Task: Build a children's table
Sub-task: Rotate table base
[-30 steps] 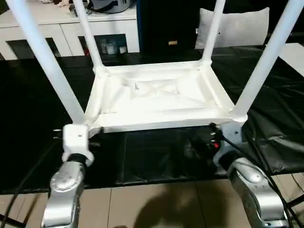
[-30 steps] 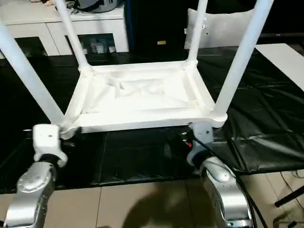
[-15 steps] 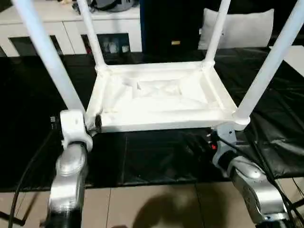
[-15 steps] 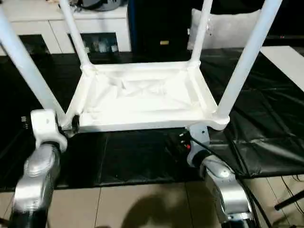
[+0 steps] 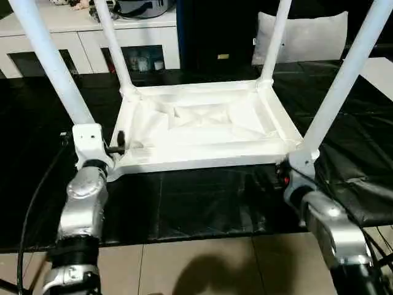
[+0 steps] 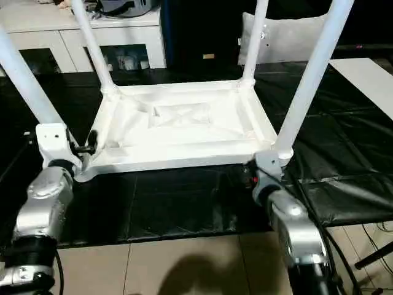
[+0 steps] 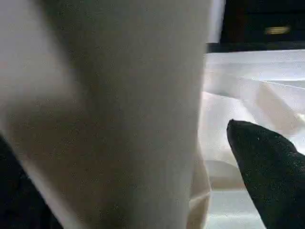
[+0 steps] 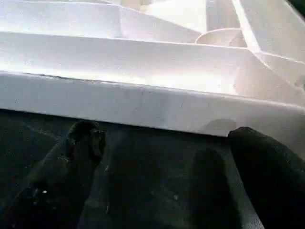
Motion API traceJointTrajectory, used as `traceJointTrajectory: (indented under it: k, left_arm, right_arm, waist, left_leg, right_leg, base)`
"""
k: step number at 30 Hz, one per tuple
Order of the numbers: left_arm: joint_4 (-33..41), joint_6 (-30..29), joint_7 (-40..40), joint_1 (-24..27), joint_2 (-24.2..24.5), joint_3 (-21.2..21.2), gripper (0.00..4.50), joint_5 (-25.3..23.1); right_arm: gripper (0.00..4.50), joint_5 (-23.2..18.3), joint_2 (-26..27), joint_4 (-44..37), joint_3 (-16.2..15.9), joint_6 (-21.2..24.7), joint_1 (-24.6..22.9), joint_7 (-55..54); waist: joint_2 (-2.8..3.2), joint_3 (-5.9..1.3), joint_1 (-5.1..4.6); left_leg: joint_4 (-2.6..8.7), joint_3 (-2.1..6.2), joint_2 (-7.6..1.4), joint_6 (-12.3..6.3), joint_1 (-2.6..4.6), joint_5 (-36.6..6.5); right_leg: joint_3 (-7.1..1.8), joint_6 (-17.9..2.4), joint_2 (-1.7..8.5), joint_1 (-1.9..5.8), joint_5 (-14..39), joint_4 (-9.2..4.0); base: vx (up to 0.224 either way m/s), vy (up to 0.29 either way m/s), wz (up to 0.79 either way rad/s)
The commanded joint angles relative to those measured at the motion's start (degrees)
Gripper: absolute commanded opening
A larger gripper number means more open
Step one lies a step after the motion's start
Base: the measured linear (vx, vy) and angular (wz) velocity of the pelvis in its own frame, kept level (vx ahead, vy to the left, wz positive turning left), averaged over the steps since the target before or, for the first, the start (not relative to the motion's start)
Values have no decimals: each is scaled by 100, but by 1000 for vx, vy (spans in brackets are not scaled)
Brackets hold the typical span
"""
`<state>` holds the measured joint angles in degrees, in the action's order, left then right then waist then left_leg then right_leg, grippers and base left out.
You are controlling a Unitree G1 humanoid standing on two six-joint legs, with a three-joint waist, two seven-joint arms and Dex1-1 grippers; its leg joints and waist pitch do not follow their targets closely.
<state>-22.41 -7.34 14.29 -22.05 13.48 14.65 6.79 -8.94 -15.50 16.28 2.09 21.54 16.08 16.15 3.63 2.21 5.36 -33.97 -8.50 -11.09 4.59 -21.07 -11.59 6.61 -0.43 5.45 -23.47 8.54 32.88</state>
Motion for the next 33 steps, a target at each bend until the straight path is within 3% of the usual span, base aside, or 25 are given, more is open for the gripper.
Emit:
traceJointTrajectory:
  k: [1, 2, 3, 4, 5, 6, 7, 8, 9, 10, 11, 12, 15, 18, 22, 28, 33]
  left_arm:
    - [187, -171, 940, 85, 47, -290, 447, 366]
    - [392, -293, 1412, 222, 182, -505, 447, 465]
    - [532, -373, 1806, 322, 300, -684, 447, 546]
    - [668, -470, 2184, 428, 432, -874, 447, 597]
    - [872, -654, 2695, 574, 618, -1124, 447, 719]
    - [975, -763, 2983, 651, 729, -1263, 447, 796]
    - [1208, -950, 3488, 759, 871, -1513, 447, 970]
    - [1331, -1035, 3684, 790, 905, -1628, 447, 1060]
    - [1339, -1041, 3700, 790, 905, -1636, 447, 1066]
    - [1453, -1138, 3931, 766, 888, -1752, 447, 1160]
    - [1482, -1167, 3996, 751, 876, -1785, 447, 1186]
    - [1508, -1165, 4041, 703, 824, -1846, 447, 1198]
    - [1714, -1305, 4140, 569, 667, -2039, 447, 1360]
    - [1946, -1493, 4227, 494, 509, -2255, 447, 1498]
    - [2081, -1751, 4135, 384, 109, -2542, 447, 1559]
    - [2228, -2000, 4417, 334, 235, -2966, 447, 1484]
    - [2426, -2257, 4627, 357, 357, -3162, 447, 1498]
  right_arm:
    - [450, -74, -21, 320, 122, -153, 191, 97]
    - [450, -79, -43, 490, 152, -212, 281, 134]
    - [450, -84, -61, 703, 191, -286, 391, 185]
    - [450, -88, -71, 837, 215, -332, 461, 217]
    - [450, -57, -97, 1052, 222, -388, 566, 260]
    - [450, -31, -110, 1178, 221, -416, 628, 282]
    - [450, -19, -136, 1498, 241, -503, 786, 327]
    - [450, -27, -144, 1666, 258, -547, 869, 354]
    - [450, -27, -145, 1684, 259, -554, 877, 358]
    - [450, -13, -165, 1976, 250, -672, 1009, 416]
    - [450, -1, -171, 2070, 242, -716, 1051, 434]
    - [450, 10, -170, 2195, 234, -797, 1114, 477]
    - [450, 46, -119, 2440, 199, -998, 1281, 627]
    - [450, 62, -13, 2586, 125, -1135, 1425, 762]
    - [450, 140, 242, 2912, -73, -1393, 1684, 923]
    - [450, 244, 608, 3124, -301, -1593, 1815, 1211]
    - [450, 316, 774, 3239, -479, -1748, 1796, 1538]
  waist:
    - [-106, -371, 37]
    - [-93, -377, 63]
    - [-161, -390, 96]
    - [-117, -385, 139]
    - [-168, -371, 127]
    - [-141, -358, 154]
    - [-201, -354, 157]
    - [-218, -358, 163]
    - [-175, -335, 174]
    - [-219, -322, 166]
    - [-209, -322, 173]
    - [-264, -320, 158]
    - [-284, -319, 108]
    - [-307, -312, 82]
    - [-359, -318, -6]
    - [-381, -302, -111]
    - [-343, -286, -171]
  left_leg:
    - [380, -37, -129, -315, 3, -819]
    - [368, -41, -133, -322, 21, -818]
    - [383, -25, -145, -362, -24, -693]
    - [378, -52, -169, -367, 33, -686]
    - [383, -61, -174, -371, 30, -670]
    - [389, -77, -176, -356, 53, -689]
    - [398, -91, -170, -331, 60, -765]
    - [402, -79, -165, -322, 28, -754]
    - [416, -91, -169, -273, 36, -882]
    - [432, -98, -174, -208, 44, -1012]
    - [434, -98, -168, -165, 46, -1048]
    - [445, -103, -176, -126, 38, -1094]
    - [443, -109, -158, -87, 35, -1126]
    - [437, -116, -157, -103, 49, -1185]
    - [411, -121, -130, -165, 0, -995]
    - [407, -120, -135, -192, 4, -1083]
    - [419, -114, -159, -184, 46, -1194]
  right_leg:
    - [-277, -961, 298, 296, 1464, -323]
    - [-280, -1003, 309, 289, 1415, -301]
    - [-287, -1049, 352, 334, 1389, -233]
    - [-301, -1044, 339, 272, 1478, -259]
    - [-310, -1068, 333, 274, 1445, -256]
    - [-320, -1093, 300, 247, 1410, -248]
    - [-329, -1111, 312, 260, 1430, -243]
    - [-332, -1123, 331, 288, 1452, -213]
    - [-341, -1090, 326, 268, 1662, -253]
    - [-349, -1038, 329, 267, 1817, -277]
    - [-353, -1015, 329, 273, 1849, -275]
    - [-364, -972, 330, 288, 1843, -280]
    - [-374, -975, 331, 307, 1833, -273]
    - [-377, -1015, 324, 311, 1927, -297]
    - [-376, -1037, 304, 338, 1871, -273]
    - [-377, -1024, 294, 325, 2038, -291]
    - [-377, -1113, 279, 301, 2073, -286]
  base:
    - [0, 0, 0]
    - [0, 0, 0]
    - [0, 0, 0]
    - [0, 0, 0]
    - [0, 0, 0]
    - [0, 0, 0]
    - [0, 0, 0]
    - [0, 0, 0]
    - [0, 0, 0]
    - [0, 0, 0]
    - [0, 0, 0]
    - [0, 0, 0]
    - [0, 0, 0]
    - [0, 0, 0]
    - [0, 0, 0]
    - [0, 0, 0]
    - [0, 0, 0]
